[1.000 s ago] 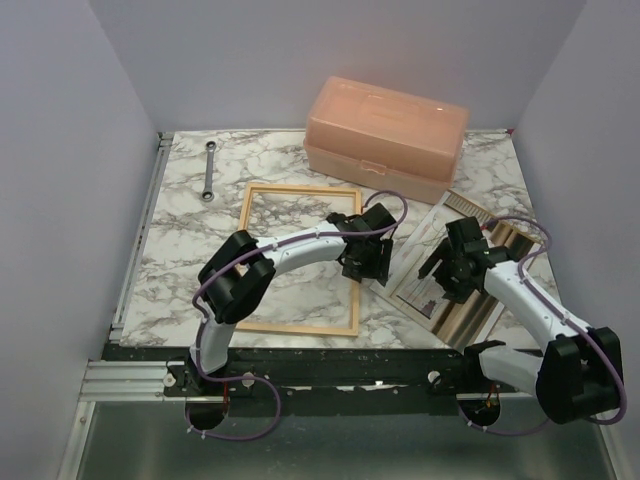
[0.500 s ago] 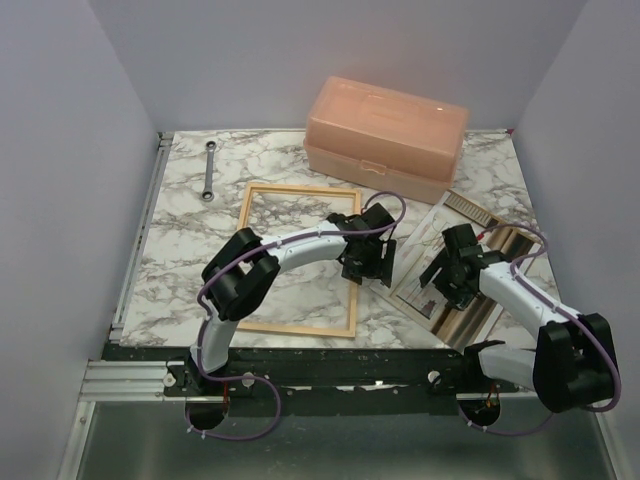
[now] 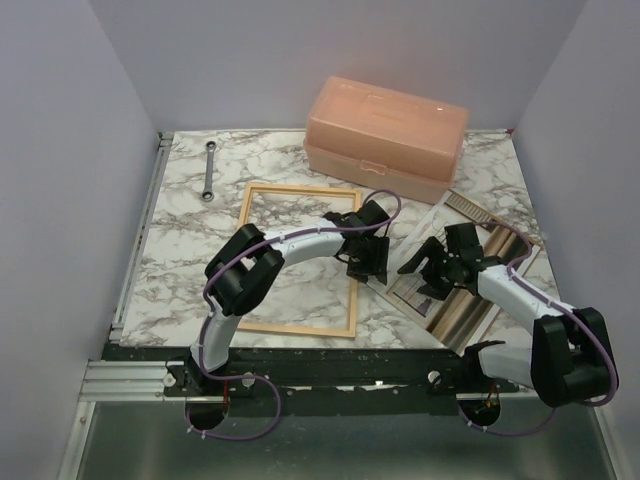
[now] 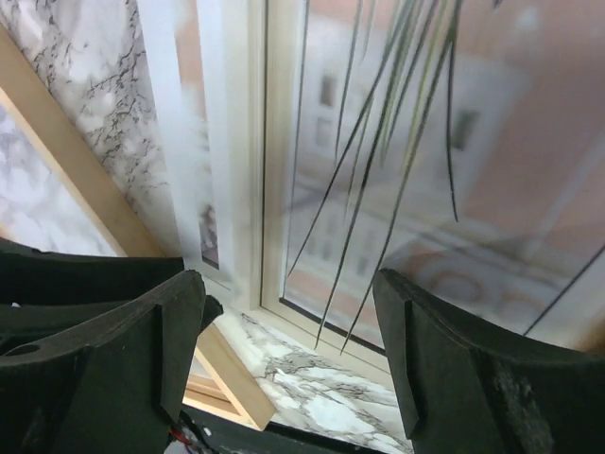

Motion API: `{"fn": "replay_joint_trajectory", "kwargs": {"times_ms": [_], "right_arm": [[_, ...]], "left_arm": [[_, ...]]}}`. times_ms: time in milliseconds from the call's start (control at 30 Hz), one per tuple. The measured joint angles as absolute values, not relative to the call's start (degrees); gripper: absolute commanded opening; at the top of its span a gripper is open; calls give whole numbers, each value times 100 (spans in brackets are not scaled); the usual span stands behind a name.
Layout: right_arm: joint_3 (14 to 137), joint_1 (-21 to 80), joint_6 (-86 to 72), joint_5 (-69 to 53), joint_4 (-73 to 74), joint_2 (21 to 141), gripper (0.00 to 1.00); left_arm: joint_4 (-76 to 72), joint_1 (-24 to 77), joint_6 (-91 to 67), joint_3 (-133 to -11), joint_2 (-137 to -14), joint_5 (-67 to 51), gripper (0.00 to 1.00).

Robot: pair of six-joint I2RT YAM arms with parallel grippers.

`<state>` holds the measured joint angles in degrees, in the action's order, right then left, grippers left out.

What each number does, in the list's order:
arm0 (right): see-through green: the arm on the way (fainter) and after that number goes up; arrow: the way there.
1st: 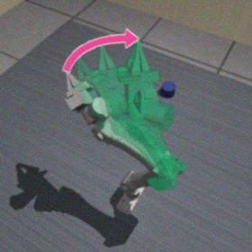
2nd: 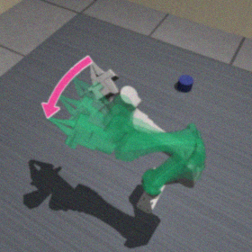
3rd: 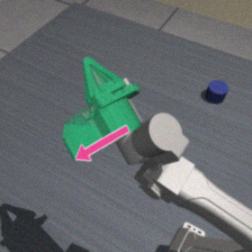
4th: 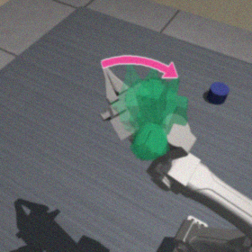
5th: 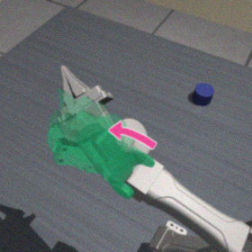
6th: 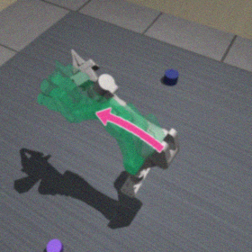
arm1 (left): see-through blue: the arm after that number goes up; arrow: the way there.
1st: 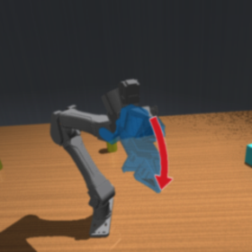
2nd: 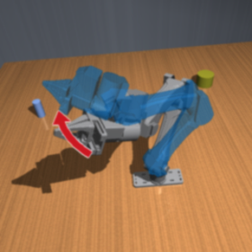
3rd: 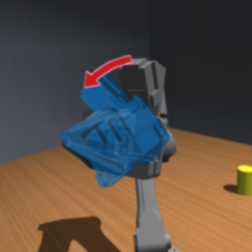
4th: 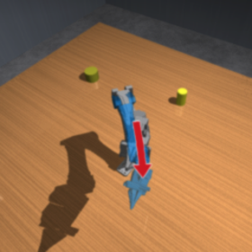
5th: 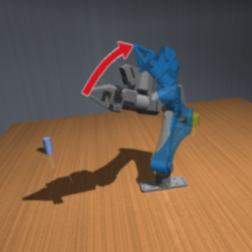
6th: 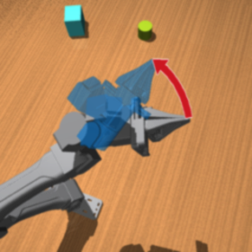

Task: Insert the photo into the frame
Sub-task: Move the photo to the photo frame.

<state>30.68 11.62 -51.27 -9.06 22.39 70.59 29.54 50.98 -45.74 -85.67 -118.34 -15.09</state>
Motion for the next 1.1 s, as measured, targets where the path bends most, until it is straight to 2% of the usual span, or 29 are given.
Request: {"fn": "replay_joint_trajectory", "kwargs": {"times_ms": [167,500,667,967,1067,1100], "right_arm": [[2910,1153,-5284,-1555,1525,7238,80],[2838,1162,-5404,-2038,982,7426,80],[2823,1162,-5406,-2143,875,7478,80],[2805,1162,-5406,-2206,794,7507,80],[2805,1162,-5406,-2206,794,7509,80],[2805,1162,-5404,-2206,794,7509,80]], "left_arm": [[2923,5054,-4567,-8490,-11834,-1516,41],[2943,5028,-4547,-8423,-11764,-1479,42],[2952,5050,-4569,-8344,-11542,-1472,48],[2803,5074,-4606,-8337,-11262,-1516,47],[2792,5074,-4635,-8302,-11262,-1514,45],[2792,5074,-4641,-8283,-11266,-1514,41]]}}
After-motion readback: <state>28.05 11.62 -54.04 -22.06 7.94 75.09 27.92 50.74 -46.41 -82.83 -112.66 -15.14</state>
